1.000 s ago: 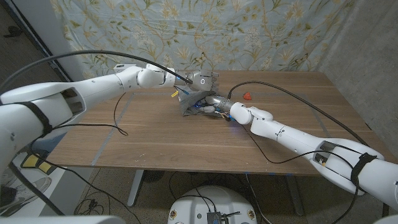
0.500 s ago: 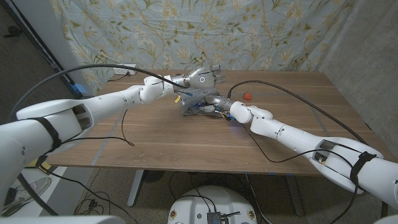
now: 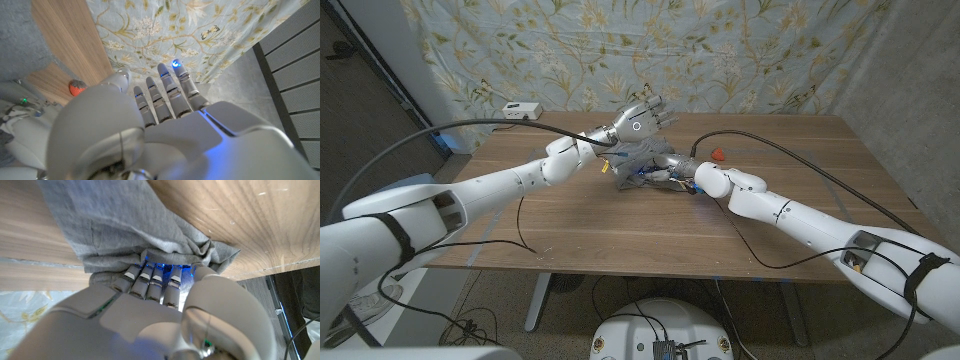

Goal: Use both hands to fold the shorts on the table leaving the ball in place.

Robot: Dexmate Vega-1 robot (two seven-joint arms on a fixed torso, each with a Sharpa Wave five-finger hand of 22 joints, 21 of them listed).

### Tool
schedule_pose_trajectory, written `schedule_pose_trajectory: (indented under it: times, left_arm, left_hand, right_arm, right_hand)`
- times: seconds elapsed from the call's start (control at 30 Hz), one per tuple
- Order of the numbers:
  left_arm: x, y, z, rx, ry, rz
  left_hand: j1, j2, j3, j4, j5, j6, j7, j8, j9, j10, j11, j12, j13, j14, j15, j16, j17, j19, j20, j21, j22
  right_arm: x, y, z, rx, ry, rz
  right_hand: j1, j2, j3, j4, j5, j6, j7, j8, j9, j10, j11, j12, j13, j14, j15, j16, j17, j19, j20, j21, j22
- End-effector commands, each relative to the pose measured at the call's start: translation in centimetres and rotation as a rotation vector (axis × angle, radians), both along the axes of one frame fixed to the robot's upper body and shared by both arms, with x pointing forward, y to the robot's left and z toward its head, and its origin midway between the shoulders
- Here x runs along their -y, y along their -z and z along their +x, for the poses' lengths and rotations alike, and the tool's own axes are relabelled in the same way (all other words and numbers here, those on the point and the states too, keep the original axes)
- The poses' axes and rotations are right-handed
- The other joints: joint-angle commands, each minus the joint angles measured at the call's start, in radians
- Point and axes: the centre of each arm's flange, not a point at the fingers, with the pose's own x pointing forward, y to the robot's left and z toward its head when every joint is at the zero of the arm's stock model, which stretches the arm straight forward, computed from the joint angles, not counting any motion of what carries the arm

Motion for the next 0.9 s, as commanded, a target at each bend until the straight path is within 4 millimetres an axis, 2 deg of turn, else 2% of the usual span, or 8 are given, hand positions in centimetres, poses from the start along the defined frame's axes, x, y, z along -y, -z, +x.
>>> schedule_pose_trajectory:
  times: [0.03, 0.33, 0.63, 0.9]
  left_arm:
    - [-1.6, 0.0, -0.4, -0.027, 0.008, -0.122]
    - [-2.4, -0.5, -1.0, -0.084, 0.029, -0.213]
    - [-3.6, -1.7, -2.7, -0.210, 0.105, -0.424]
    - [-5.5, -2.3, -3.9, -0.363, 0.212, -0.648]
  left_hand:
    - [-0.008, -0.003, 0.003, 0.009, -0.002, 0.010, 0.003, 0.009, 0.002, 0.011, 0.001, 0.003, 0.002, 0.006, -0.166, 0.001, -0.001, 0.006, 0.006, -0.004, 0.003]
    - [-0.017, -0.006, 0.005, 0.007, -0.003, 0.014, 0.003, 0.008, 0.002, 0.014, 0.000, 0.002, 0.000, 0.003, -0.164, -0.002, -0.005, 0.008, 0.007, -0.010, 0.003]
    - [-0.055, -0.023, -0.005, 0.016, -0.006, 0.022, 0.006, 0.006, 0.001, 0.017, -0.001, 0.001, -0.003, -0.003, -0.159, -0.007, -0.009, 0.005, 0.021, -0.025, 0.003]
    - [-0.089, -0.032, -0.012, 0.026, -0.008, 0.032, 0.014, 0.005, 0.001, 0.013, 0.009, -0.002, -0.005, -0.017, -0.154, -0.011, -0.010, -0.005, 0.034, -0.039, 0.004]
  right_arm:
    - [2.1, -5.2, -5.9, 0.157, 0.042, 0.082]
    - [5.3, -6.8, -9.0, 0.238, 0.135, 0.163]
    - [8.5, -7.4, -9.5, 0.256, 0.188, 0.299]
    - [11.4, -7.7, -9.4, 0.226, 0.134, 0.502]
  right_hand:
    - [0.000, -0.012, 0.007, 0.001, 0.001, 0.002, -0.007, -0.003, 0.003, 0.008, -0.008, 0.000, -0.001, 0.005, -0.011, 0.001, 0.001, 0.005, 0.002, -0.006, -0.002]
    - [-0.006, -0.016, 0.005, 0.000, -0.001, 0.007, -0.012, -0.002, 0.003, 0.016, -0.012, 0.001, -0.001, 0.018, -0.016, 0.006, -0.001, 0.012, 0.006, -0.007, -0.002]
    - [-0.009, -0.016, 0.005, -0.003, -0.002, 0.015, -0.013, 0.000, 0.003, 0.020, -0.012, 0.001, -0.001, 0.019, -0.017, 0.007, -0.001, 0.016, 0.008, -0.007, -0.002]
    - [-0.009, -0.015, 0.005, -0.006, -0.002, 0.018, -0.010, 0.000, 0.003, 0.025, -0.010, 0.001, -0.001, 0.023, -0.012, 0.010, -0.001, 0.022, 0.010, -0.007, -0.001]
